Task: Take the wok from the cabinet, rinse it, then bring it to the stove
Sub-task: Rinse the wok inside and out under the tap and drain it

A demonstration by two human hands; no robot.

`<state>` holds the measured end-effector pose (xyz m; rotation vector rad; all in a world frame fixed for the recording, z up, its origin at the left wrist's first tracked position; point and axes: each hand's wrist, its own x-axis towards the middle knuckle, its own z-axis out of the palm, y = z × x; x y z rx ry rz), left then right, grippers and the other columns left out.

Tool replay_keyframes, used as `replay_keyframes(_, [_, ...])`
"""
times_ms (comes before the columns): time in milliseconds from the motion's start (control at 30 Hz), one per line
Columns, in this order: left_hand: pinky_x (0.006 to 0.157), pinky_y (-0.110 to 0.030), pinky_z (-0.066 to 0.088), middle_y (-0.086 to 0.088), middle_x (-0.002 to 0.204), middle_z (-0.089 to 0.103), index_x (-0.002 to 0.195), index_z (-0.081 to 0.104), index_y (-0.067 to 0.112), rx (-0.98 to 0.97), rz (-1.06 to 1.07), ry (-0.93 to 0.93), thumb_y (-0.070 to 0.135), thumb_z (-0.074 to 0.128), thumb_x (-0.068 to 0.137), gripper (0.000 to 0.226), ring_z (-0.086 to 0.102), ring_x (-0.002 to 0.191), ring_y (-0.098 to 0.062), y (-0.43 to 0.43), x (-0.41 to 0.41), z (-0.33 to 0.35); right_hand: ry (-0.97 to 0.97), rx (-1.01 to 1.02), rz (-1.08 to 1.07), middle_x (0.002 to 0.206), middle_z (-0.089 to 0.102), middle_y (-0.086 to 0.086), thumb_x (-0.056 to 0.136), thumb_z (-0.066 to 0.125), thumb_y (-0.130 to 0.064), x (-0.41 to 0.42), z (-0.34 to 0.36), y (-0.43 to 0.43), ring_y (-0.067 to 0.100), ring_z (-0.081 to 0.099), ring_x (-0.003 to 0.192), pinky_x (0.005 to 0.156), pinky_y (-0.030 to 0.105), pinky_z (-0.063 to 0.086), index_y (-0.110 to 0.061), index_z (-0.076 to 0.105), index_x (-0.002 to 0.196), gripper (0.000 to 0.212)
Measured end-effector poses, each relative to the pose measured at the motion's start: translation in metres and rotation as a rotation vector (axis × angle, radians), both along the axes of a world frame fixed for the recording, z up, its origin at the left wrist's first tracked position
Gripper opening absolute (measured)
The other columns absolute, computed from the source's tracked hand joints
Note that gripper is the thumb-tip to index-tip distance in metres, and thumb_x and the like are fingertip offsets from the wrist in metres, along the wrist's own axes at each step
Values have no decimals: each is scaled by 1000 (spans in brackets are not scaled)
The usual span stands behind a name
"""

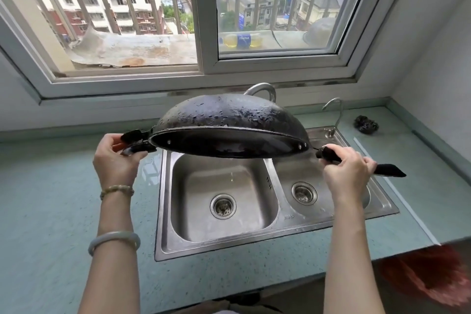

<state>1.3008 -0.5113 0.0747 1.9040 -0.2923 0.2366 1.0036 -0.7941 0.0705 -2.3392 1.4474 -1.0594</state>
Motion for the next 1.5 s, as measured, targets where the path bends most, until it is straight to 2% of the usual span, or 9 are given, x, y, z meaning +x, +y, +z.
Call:
replay_keyframes(133, [83,-31,53,-15,105,66,98,59,7,-6,42,-26,4,86,59,48,64,94,-23,0,3,-3,-47,-11,3,94,72,5,75,72,-11,4,1,-1,26,58,91,77,27,18,-21,72,94,22])
replay_keyframes(433, [84,-31,53,-12,105,67,93,56,18,8,47,-71,6,87,58,49,64,94,-20,3,8,5,-60,-19,30,94,71,5,75,72,-10,2,16,-3,25,57,92,82,33,22,-21,72,93,21])
replay_keyframes(667, [82,-26,50,-13,106,65,95,56,15,17,44,-90,5,87,58,49,63,95,-20,4,0,7,-69,-64,35,96,70,5,77,70,-8,-3,27,-7,25,57,93,85,32,22,-21,72,96,24])
replay_keyframes(833, [81,-29,50,-17,103,64,92,55,9,109,22,-122,1,85,59,46,61,90,-22,3,-4,-8,-56,65,20,92,71,8,75,71,-8,2,-7,-9,28,57,89,82,30,21,-20,73,92,22])
replay_keyframes(933, [80,-33,50,-18,98,63,91,55,5,200,2,-146,0,85,59,44,61,90,-29,6,-13,-21,-26,87,7,90,71,8,75,71,-8,1,-22,-9,29,57,88,85,34,24,-21,74,91,20])
replay_keyframes(1167, [84,-29,47,-18,105,63,98,57,2,155,57,-150,1,84,61,46,59,95,-23,5,-11,-3,-66,-1,47,90,72,5,72,73,-4,5,0,-14,28,59,86,81,33,22,-21,74,93,28])
replay_keyframes(1367, [80,-31,46,-21,100,63,93,57,1,215,54,-119,-4,84,59,43,61,93,-33,6,-13,-19,-16,129,-2,86,71,6,70,73,-2,8,-35,-5,29,58,85,83,34,24,-23,75,89,28])
replay_keyframes(1500, [81,-33,47,-20,99,63,93,57,2,263,29,-112,-1,84,60,42,60,94,-33,5,-11,-23,11,113,-5,85,71,6,70,72,-2,7,-29,-10,29,58,85,84,34,24,-23,74,88,28])
